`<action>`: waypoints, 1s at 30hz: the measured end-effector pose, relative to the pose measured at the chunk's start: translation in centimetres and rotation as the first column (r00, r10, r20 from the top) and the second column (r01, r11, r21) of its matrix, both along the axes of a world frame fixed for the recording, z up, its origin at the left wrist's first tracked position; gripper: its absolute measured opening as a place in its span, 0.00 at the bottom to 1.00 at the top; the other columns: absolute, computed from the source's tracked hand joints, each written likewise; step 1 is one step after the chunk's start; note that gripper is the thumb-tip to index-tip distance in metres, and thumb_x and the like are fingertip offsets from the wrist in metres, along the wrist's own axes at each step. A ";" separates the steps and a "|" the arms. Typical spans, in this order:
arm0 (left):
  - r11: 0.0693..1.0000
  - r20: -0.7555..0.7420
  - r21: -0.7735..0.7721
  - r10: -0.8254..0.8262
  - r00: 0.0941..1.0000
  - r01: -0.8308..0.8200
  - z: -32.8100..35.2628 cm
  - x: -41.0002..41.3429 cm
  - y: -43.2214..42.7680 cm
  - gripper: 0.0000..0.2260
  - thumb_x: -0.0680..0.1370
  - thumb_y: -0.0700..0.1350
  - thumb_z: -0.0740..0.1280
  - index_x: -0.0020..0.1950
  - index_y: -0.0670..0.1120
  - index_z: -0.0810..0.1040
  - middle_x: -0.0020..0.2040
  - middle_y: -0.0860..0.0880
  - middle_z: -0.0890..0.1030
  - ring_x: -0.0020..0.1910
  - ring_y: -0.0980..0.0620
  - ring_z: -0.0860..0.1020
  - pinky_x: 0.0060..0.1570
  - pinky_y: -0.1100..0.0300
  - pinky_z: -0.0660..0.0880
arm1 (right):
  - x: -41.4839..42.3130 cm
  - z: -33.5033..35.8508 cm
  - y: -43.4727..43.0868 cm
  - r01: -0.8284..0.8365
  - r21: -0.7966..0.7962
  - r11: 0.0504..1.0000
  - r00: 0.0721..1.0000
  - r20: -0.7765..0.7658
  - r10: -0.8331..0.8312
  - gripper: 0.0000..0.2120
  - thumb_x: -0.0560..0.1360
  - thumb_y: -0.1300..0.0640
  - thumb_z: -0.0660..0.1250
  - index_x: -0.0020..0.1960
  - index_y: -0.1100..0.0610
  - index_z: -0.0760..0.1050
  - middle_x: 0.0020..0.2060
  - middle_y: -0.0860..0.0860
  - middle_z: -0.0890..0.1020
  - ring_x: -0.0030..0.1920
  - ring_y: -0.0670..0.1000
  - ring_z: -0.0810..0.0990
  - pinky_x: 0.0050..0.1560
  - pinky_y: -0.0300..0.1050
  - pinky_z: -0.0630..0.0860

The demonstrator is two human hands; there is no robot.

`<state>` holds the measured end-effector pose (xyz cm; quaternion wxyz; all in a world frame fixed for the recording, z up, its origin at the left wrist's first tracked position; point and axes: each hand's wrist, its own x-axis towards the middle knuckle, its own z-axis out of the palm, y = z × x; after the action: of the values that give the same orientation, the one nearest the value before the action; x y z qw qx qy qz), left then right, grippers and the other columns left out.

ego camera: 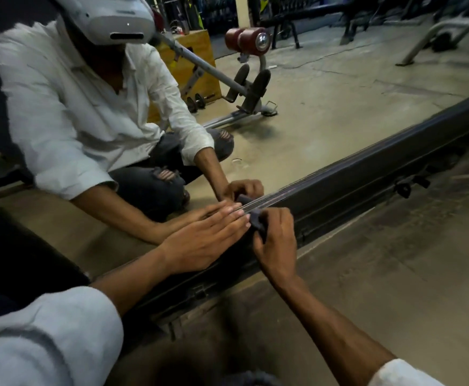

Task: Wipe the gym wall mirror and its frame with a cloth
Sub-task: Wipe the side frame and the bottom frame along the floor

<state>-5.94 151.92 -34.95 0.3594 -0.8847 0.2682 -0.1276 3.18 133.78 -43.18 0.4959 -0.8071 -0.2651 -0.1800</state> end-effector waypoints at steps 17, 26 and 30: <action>0.993 0.047 -0.108 -0.051 0.998 0.056 -0.1 -0.2 0.6 0.32 0.83 0.42 0.57 0.84 0.30 0.52 0.84 0.31 0.58 0.84 0.33 0.56 0.83 0.39 0.51 | 3.5 4.8 -3.2 -0.008 -0.162 0.987 1.000 -0.006 0.007 0.15 0.76 0.61 0.73 0.59 0.54 0.72 0.56 0.49 0.71 0.51 0.46 0.74 0.50 0.46 0.82; 0.999 -0.005 -0.044 0.009 1.000 -0.009 0.3 -0.3 0.1 0.31 0.84 0.43 0.54 0.85 0.33 0.50 0.86 0.34 0.51 0.85 0.35 0.52 0.83 0.40 0.56 | 5.9 5.2 -5.5 -0.289 -0.462 0.838 0.885 0.205 0.418 0.25 0.75 0.57 0.74 0.70 0.52 0.72 0.63 0.52 0.72 0.56 0.52 0.75 0.49 0.48 0.82; 0.999 0.024 0.041 0.023 0.999 -0.024 0.1 -0.1 0.2 0.30 0.85 0.44 0.51 0.86 0.35 0.50 0.87 0.37 0.49 0.86 0.38 0.51 0.85 0.42 0.48 | 10.4 4.0 -7.8 -0.023 -0.159 0.987 0.996 0.081 0.036 0.18 0.76 0.58 0.73 0.64 0.52 0.73 0.59 0.51 0.72 0.54 0.49 0.75 0.51 0.55 0.83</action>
<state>-6.07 152.10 -34.82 0.3821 -0.8786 0.2563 -0.1282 13.56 125.98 -39.22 0.4216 -0.8314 -0.3111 -0.1849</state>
